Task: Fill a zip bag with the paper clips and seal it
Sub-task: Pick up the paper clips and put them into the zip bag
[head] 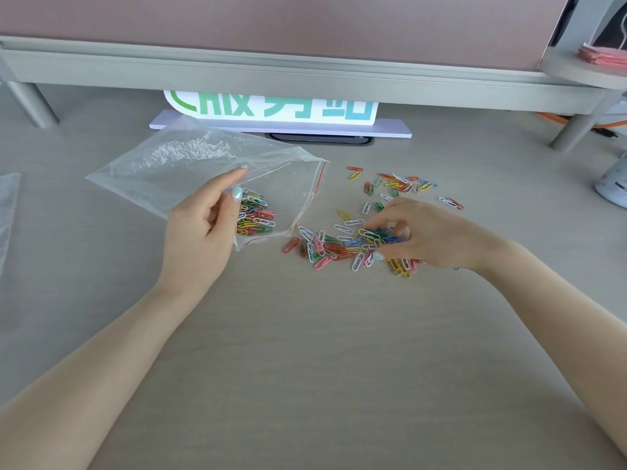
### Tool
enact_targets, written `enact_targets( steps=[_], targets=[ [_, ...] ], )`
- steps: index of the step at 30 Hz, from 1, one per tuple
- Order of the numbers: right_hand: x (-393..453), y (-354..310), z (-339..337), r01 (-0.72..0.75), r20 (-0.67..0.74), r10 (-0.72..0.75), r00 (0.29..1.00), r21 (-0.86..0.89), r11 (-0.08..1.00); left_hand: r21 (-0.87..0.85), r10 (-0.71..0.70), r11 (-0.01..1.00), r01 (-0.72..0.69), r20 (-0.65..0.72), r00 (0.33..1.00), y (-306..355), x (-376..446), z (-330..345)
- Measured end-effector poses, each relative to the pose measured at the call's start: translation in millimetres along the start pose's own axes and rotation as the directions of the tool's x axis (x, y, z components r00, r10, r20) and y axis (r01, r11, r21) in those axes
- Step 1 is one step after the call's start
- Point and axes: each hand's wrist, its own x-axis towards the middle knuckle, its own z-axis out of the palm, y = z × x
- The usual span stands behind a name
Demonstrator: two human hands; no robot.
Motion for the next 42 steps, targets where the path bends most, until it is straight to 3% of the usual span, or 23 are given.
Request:
enact_targets(
  steps=[18, 35, 42],
  targets=[
    [3, -4, 6, 0.015, -0.087, -0.019, 0.996, -0.052, 0.999, 0.034, 0.031, 0.999, -0.031, 0.001, 1.000, -4, 1, 0],
    [4, 2, 5, 0.017, -0.133, -0.017, 0.991, 0.002, 1.000, 0.027, 0.051, 0.998, -0.051, 0.002, 0.999, -5, 1, 1],
    [10, -15, -2, -0.009, -0.127, 0.042, 0.991, 0.247, 0.969, 0.006, 0.037, 0.999, -0.037, 0.002, 0.999, -5, 2, 1]
  ],
)
